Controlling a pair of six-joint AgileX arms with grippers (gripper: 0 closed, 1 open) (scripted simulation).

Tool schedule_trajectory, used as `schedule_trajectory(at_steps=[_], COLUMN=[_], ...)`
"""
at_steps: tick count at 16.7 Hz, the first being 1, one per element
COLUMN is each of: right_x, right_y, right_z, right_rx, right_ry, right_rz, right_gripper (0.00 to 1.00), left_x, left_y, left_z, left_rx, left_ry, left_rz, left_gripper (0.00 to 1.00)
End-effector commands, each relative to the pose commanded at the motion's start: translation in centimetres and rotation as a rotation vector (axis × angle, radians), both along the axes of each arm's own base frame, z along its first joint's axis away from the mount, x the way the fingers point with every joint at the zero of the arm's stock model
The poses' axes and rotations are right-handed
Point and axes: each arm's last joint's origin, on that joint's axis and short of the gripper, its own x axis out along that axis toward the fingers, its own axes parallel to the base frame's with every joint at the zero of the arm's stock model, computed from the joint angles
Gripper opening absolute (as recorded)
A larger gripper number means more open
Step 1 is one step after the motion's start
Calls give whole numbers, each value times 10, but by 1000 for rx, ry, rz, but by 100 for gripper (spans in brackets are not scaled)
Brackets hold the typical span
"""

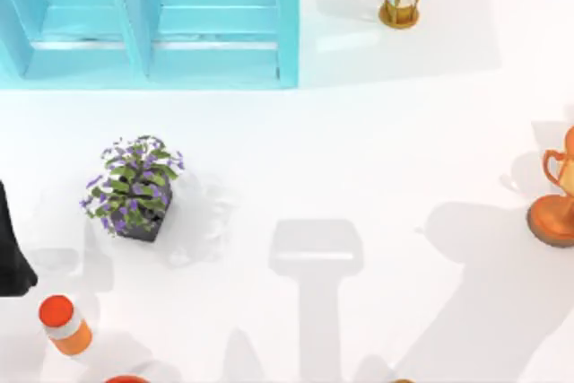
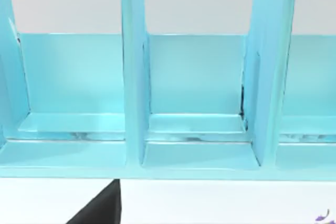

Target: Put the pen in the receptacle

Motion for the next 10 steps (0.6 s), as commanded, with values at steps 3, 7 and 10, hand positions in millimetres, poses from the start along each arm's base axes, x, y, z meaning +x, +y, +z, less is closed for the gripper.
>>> schedule_trajectory(at_steps=[3, 7, 10], right_x=[0, 0, 0], right_y=[0, 0, 0], right_z=[0, 0, 0], right_rx=[0, 0, 0], right_ry=[0, 0, 0], right_rz=[0, 0, 0], right_gripper=[8, 38, 60], left_x=[0, 0, 0], left_y=[0, 0, 0], left_z=[0, 0, 0], left_rx=[0, 0, 0], left_ry=[0, 0, 0], left_rz=[0, 0, 0], left_gripper=[100, 100, 100])
